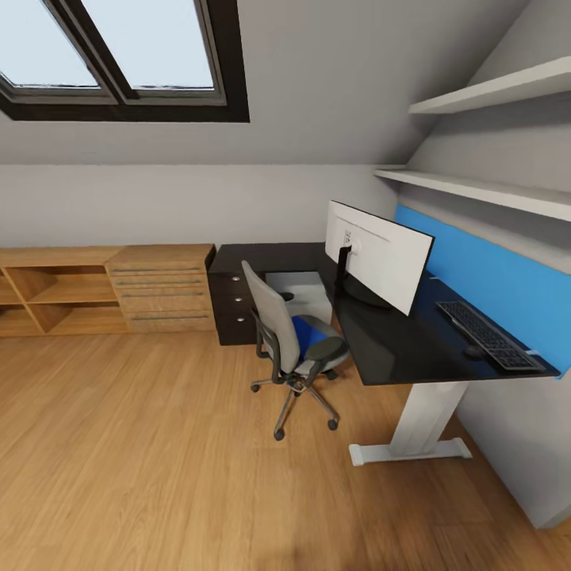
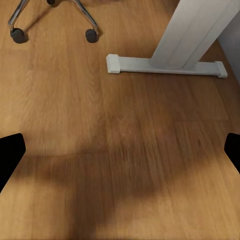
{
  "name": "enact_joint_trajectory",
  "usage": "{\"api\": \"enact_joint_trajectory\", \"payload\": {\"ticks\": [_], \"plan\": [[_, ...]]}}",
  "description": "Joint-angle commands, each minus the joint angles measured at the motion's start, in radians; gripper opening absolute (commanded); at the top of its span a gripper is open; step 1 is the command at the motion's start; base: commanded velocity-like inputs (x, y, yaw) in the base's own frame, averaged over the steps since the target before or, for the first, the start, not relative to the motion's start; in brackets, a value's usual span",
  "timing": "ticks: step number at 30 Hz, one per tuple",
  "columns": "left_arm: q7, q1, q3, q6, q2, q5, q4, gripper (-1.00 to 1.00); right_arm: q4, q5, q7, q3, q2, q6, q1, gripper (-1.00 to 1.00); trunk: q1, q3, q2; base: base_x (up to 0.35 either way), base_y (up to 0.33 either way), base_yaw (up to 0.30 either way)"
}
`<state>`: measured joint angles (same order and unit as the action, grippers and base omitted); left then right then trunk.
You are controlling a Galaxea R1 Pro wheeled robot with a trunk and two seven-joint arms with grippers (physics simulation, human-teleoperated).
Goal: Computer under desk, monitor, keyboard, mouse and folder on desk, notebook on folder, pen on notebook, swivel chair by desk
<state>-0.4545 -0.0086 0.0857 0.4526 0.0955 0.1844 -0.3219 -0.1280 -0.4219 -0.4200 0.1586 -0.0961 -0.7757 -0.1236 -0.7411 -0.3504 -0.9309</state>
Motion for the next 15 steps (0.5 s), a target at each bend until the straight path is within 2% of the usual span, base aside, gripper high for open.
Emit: {"api": "enact_joint_trajectory", "payload": {"ticks": [1, 15], "plan": [[-0.006, -0.001, 0.009, 0.004, 0.000, 0.009, 0.000, 1.00, 0.001, -0.011, -0.005, 0.007, -0.001, -0.002, -0.001, 1.00, -0.004, -0.004, -0.008, 0.000, 0.000, 0.000], [-0.010, -0.001, 0.008, 0.005, -0.002, 0.009, 0.000, 1.00, 0.001, -0.011, -0.005, 0.007, -0.001, -0.002, -0.001, 1.00, -0.058, -0.048, -0.106, 0.003, -0.040, 0.000]]}}
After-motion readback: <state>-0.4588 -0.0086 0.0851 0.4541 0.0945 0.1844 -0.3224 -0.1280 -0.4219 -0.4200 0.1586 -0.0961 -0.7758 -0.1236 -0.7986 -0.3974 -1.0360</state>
